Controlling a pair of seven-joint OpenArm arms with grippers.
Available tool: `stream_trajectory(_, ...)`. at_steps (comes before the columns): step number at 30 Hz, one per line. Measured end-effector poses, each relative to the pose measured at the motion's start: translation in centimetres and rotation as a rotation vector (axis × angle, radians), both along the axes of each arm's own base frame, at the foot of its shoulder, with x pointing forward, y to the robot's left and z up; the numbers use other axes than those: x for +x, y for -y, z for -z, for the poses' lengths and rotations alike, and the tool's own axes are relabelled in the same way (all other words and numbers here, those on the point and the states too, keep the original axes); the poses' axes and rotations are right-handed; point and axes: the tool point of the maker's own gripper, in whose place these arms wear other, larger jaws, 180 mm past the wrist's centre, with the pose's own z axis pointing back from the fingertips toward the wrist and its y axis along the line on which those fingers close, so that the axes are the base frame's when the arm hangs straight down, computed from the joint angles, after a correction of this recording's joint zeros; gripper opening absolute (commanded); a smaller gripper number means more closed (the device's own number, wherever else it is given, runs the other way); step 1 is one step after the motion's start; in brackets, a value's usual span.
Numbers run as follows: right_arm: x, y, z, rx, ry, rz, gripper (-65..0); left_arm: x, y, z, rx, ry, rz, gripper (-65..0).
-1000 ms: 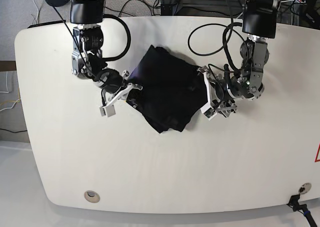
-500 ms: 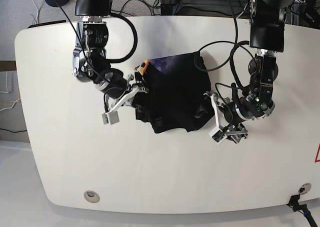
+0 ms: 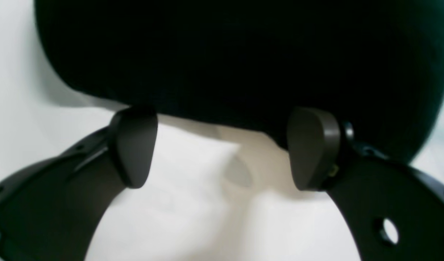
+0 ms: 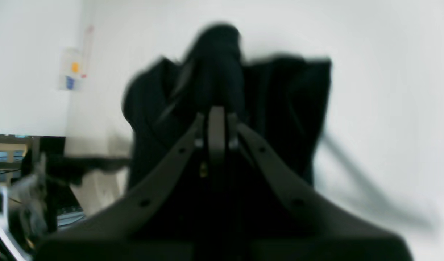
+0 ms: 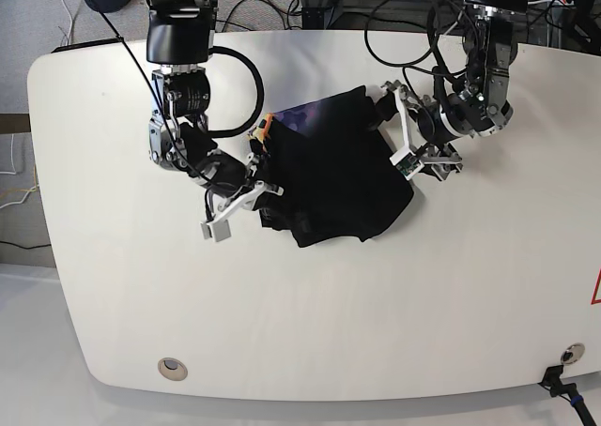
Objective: Fold the T-shirt properly
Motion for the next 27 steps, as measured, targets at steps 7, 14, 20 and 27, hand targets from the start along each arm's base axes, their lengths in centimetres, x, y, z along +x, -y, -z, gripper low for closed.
stream_trajectory(7, -2.4, 1.1, 2.4, -0.02, -0.058, 0.013, -65.0, 3.3, -1.0, 0.3, 0.002, 0.003, -0.032, -13.6)
stream_trajectory(14, -2.1, 0.9, 2.2, -0.018, -0.051, 0.011, -65.0, 3.6, -1.2, 0.3, 0.008, 0.003, -0.033, -13.6)
stream_trajectory(20, -0.8, 0.9, -2.2, -0.038, 0.079, -0.001, -65.0, 4.8, -1.3, -2.9, -0.004, 0.104, -0.037, -13.6)
stream_trajectory(27, -2.6, 4.6, -4.8, -0.209, 0.195, -0.018, -65.0, 3.9, -7.4, -5.2, 0.069, 0.245, -0.193, -13.6)
